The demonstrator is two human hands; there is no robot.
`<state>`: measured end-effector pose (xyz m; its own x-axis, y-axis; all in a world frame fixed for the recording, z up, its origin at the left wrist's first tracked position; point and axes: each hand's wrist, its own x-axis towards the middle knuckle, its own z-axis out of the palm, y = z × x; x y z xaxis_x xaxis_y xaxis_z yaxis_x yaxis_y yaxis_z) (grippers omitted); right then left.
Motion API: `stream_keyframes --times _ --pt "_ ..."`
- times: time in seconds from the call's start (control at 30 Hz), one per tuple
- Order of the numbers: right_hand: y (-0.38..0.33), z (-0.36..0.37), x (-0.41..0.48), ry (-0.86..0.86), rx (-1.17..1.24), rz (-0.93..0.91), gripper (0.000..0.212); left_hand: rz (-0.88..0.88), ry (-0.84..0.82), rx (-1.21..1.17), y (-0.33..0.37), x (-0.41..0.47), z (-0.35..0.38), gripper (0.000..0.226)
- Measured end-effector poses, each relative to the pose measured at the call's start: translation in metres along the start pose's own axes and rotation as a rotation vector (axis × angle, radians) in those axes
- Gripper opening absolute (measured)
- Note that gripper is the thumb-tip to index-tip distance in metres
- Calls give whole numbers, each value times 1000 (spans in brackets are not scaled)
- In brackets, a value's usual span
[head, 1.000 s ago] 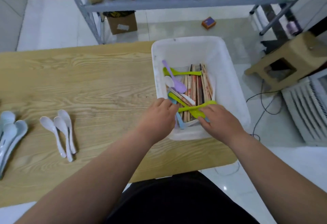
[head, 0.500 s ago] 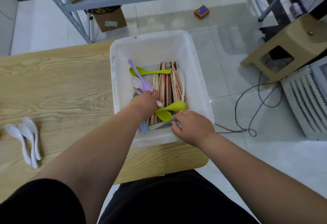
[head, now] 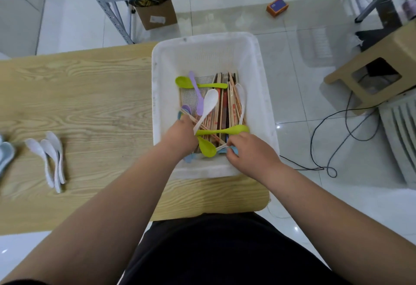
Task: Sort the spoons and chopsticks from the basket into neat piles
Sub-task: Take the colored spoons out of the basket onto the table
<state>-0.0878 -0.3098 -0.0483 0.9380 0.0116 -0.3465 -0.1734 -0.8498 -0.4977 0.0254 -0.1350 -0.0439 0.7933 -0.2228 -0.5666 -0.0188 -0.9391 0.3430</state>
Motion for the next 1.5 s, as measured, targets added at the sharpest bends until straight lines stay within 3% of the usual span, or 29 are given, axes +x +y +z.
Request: stream_keyframes --times 0.17,0.33,0.47,0.67,0.83,1.0,1.07,1.2,1.4,1.5 --pt "1 -17 23 56 -132 -54 25 -46 -81 -187 -13 -11 2 33" --pt "-9 -37 61 -81 -599 -56 29 -163 -57 -637 -16 -23 5 17" --pt "-6 -39 84 -220 -807 -50 34 -249 -86 -838 -15 -25 7 28" --pt "1 -39 95 -244 -905 -133 34 -275 -142 -1055 -16 -34 3 27" --pt "3 -50 90 -149 -734 -239 33 -325 -153 -1132 -21 -38 -4 15" --pt "-4 -55 68 155 -248 -383 13 -302 -271 -1306 -18 -45 -11 19" --pt "-15 -46 57 220 -93 -489 16 -282 -314 -1337 -14 -48 -12 14" --pt "-40 -21 43 261 -13 -622 21 -196 -398 -1295 -13 -58 -12 10" --pt "-47 0 36 262 125 -451 21 -191 -246 -1244 -33 -63 -10 11" --pt "-40 -1 38 -13 108 -244 23 -215 -166 -1228 -45 -62 -15 13"
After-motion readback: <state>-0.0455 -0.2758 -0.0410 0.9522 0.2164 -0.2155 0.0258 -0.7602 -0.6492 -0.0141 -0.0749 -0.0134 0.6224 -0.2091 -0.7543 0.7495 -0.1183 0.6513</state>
